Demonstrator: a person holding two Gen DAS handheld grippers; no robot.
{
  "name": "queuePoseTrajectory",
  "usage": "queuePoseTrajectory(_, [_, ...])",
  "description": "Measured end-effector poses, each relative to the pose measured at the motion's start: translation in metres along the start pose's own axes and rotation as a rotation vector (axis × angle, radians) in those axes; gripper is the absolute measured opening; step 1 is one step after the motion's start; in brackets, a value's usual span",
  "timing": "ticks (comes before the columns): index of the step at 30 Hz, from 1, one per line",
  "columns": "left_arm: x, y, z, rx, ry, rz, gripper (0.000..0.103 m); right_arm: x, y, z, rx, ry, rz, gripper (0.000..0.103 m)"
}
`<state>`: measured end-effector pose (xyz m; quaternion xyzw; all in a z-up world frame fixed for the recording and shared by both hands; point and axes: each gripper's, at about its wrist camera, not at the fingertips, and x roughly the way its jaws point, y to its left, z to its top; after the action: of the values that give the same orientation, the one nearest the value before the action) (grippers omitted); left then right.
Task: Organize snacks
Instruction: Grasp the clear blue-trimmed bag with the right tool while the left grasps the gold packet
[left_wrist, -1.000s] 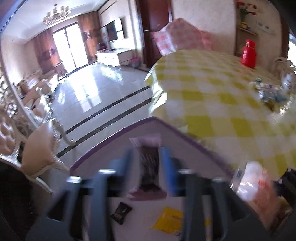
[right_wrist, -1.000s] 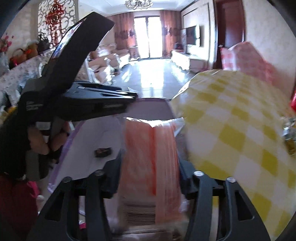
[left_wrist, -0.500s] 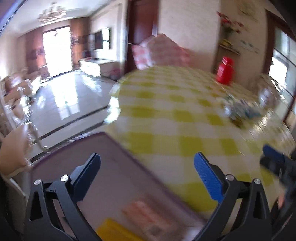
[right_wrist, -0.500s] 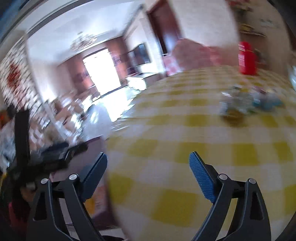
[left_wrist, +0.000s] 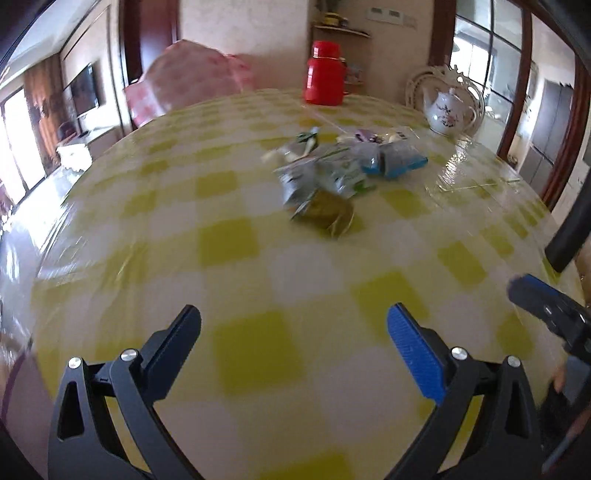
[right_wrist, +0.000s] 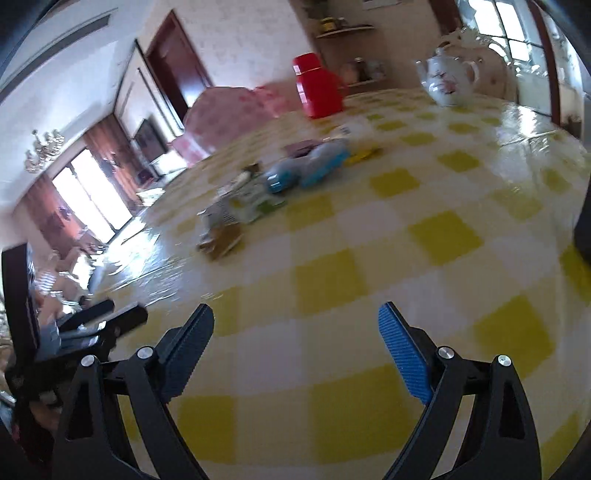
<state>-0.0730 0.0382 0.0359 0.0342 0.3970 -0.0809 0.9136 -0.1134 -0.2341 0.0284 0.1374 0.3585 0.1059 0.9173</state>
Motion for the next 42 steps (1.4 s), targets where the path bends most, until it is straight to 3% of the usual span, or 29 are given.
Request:
queuePoseTrajectory(6, [0.059,-0.016,0.039,0.05,0.015,-0.024,0.101,0.045,-0.028,0.041,0.011,0.057,-0.067,0.088])
queuePoseTrajectory(10, [0.083,-0.014,0.052,0.033,0.051,-0.11,0.101,0.08,-0.035,0.076,0.043,0.062,-0.073,0.088])
queuePoseTrajectory(19, [0.113,-0.002,0.072,-0.039,0.088,-0.241,0.101,0.153,-0.05,0.128,0.128,0.106,-0.078,0.088])
queuePoseTrajectory(25, [0.116,-0.007,0.075,-0.026,0.094,-0.218,0.101,0.182,-0.058,0.149,0.234,0.085,-0.026,0.087])
queuePoseTrajectory(30, [0.116,0.0,0.076,-0.071,0.079,-0.249,0.101,0.207,-0.038,0.164,0.189,0.089,-0.069,0.086])
queuePoseTrajectory(33, [0.116,0.001,0.077,-0.085,0.075,-0.252,0.101,0.219,-0.023,0.169,0.115,0.102,-0.136,0.083])
queuePoseTrajectory(35, [0.117,0.0,0.078,-0.087,0.075,-0.249,0.101,0.221,-0.019,0.169,0.082,0.103,-0.136,0.061])
queuePoseTrajectory(37, [0.117,-0.001,0.078,-0.086,0.076,-0.245,0.101,0.217,-0.021,0.166,0.089,0.101,-0.083,0.053])
queuePoseTrajectory(42, [0.118,-0.003,0.079,-0.078,0.079,-0.235,0.101,0.187,-0.03,0.151,0.106,0.073,-0.097,0.05])
